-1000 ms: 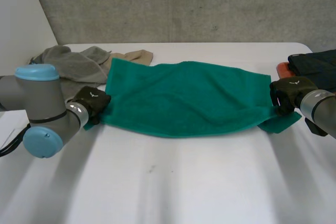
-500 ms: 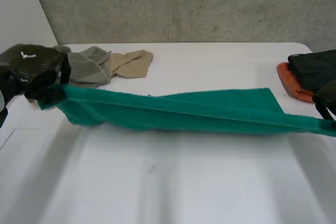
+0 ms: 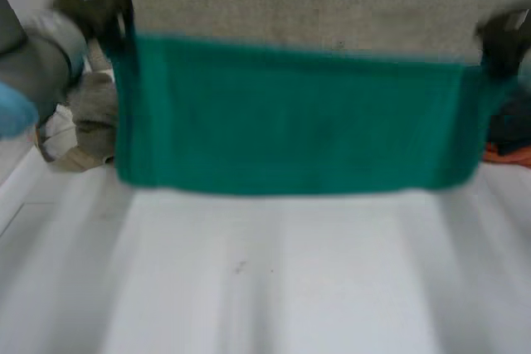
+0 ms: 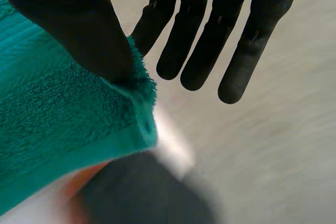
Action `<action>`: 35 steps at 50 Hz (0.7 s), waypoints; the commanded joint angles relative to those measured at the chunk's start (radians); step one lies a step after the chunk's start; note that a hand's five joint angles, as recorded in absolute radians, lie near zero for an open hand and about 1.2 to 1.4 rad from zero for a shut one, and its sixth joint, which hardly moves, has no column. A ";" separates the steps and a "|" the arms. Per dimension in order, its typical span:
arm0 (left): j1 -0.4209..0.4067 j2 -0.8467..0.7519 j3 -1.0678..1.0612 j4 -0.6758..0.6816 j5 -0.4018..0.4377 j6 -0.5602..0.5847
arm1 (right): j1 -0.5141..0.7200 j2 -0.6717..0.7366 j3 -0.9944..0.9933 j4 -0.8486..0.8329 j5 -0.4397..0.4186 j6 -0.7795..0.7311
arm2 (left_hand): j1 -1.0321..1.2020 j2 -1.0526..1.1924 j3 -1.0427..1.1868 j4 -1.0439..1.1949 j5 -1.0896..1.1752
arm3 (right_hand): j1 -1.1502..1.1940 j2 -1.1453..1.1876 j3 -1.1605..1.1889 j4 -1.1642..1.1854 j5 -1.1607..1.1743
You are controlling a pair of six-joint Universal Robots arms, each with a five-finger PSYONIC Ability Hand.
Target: Fold the laundry.
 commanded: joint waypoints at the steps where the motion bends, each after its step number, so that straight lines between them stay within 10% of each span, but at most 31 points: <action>1: -0.010 0.072 0.062 0.298 -0.086 -0.217 | 0.003 -0.074 -0.039 -0.330 0.009 0.250 | 0.253 0.200 0.209 0.202 0.235 | 0.262 0.221 0.206 0.198 0.217; 19: 0.010 -0.025 -0.245 0.226 -0.058 -0.141 | 0.007 0.034 0.055 -0.107 -0.094 0.197 | 0.253 0.200 0.209 0.202 0.235 | 0.262 0.221 0.206 0.198 0.217; 35: 0.021 0.111 -0.767 0.004 -0.038 0.196 | -0.083 -0.033 0.463 0.314 -0.112 -0.225 | 0.253 0.200 0.209 0.202 0.235 | 0.262 0.221 0.206 0.198 0.217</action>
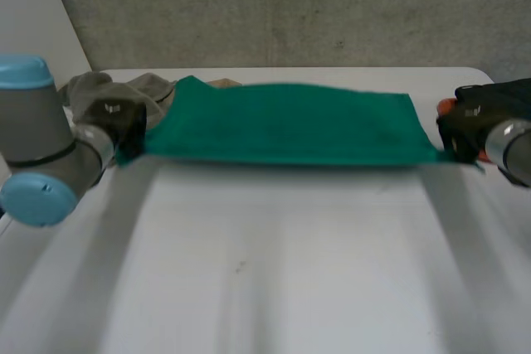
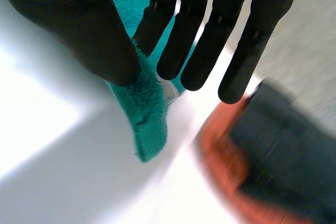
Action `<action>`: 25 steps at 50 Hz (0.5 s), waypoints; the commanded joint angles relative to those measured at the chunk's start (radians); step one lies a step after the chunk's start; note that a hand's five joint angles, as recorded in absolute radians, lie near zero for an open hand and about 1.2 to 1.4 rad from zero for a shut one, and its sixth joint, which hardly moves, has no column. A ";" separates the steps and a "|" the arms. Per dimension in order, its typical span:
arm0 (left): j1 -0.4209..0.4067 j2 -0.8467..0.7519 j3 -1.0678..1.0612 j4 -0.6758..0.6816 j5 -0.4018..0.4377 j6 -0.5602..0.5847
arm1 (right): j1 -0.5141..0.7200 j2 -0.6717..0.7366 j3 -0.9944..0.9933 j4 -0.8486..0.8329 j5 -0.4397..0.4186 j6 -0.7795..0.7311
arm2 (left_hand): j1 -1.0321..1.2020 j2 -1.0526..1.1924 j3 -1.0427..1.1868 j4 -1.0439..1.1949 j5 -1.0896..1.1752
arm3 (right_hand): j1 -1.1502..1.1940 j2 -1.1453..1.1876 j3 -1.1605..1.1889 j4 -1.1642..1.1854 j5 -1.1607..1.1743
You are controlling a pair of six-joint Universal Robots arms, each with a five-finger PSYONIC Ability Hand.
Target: Fold the laundry.
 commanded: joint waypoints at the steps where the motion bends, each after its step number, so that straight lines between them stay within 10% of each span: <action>1: 0.009 0.148 -0.249 -0.194 0.015 0.134 | -0.065 -0.122 0.194 0.238 0.000 -0.257 | 0.253 0.200 0.209 0.201 0.226 | 0.262 0.221 0.206 0.198 0.208; 10: 0.016 0.318 -0.490 -0.403 0.068 0.266 | -0.159 -0.321 0.395 0.478 -0.030 -0.619 | 0.253 0.200 0.209 0.201 0.226 | 0.262 0.221 0.206 0.198 0.208; 25: -0.053 0.079 -0.048 -0.285 -0.009 0.209 | -0.032 -0.098 0.146 0.185 -0.014 -0.346 | 0.253 0.200 0.209 0.201 0.226 | 0.262 0.221 0.206 0.198 0.208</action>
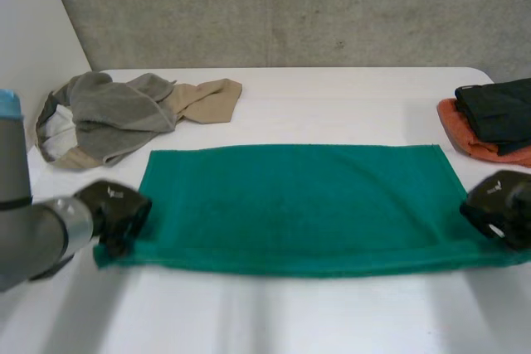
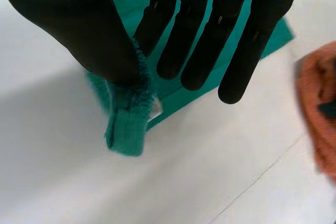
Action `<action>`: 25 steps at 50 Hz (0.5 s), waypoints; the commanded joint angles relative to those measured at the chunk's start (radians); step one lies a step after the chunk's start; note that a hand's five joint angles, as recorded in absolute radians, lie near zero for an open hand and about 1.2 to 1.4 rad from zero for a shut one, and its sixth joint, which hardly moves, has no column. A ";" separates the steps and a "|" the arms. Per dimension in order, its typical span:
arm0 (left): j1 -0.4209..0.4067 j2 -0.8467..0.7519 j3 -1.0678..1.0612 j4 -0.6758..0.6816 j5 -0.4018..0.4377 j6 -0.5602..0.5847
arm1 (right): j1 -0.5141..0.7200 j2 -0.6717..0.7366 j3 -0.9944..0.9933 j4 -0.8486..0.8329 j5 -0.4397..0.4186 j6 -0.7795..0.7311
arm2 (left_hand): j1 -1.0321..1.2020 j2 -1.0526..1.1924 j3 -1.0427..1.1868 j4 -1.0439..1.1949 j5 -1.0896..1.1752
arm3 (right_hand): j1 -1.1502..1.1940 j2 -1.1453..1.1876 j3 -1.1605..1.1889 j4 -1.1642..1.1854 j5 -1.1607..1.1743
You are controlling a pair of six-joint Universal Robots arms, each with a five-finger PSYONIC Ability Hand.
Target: Fold the laundry.
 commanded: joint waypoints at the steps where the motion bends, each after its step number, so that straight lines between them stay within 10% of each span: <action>1: -0.047 -0.234 0.339 0.055 -0.079 -0.075 | 0.083 0.169 -0.192 -0.182 0.017 0.188 | 0.253 0.200 0.209 0.201 0.226 | 0.262 0.221 0.206 0.198 0.208; 20: -0.104 -0.679 1.007 -0.042 -0.168 -0.182 | 0.194 0.548 -0.611 -0.529 0.142 0.272 | 0.224 0.172 0.180 0.172 0.197 | 0.085 0.044 0.028 0.020 0.030; 22: -0.108 -0.693 1.030 -0.039 -0.158 -0.184 | 0.200 0.572 -0.640 -0.526 0.150 0.277 | -0.226 -0.278 -0.270 -0.277 -0.253 | -0.530 -0.571 -0.587 -0.595 -0.584; 23: -0.111 -0.700 1.039 -0.038 -0.155 -0.184 | 0.208 0.590 -0.662 -0.523 0.165 0.282 | -0.839 -0.891 -0.883 -0.890 -0.866 | -0.959 -1.000 -1.016 -1.024 -1.014; 25: -0.111 -0.697 1.039 -0.036 -0.161 -0.185 | 0.211 0.595 -0.673 -0.518 0.172 0.295 | -0.969 -1.021 -1.013 -1.020 -0.996 | -0.959 -1.000 -1.016 -1.024 -1.014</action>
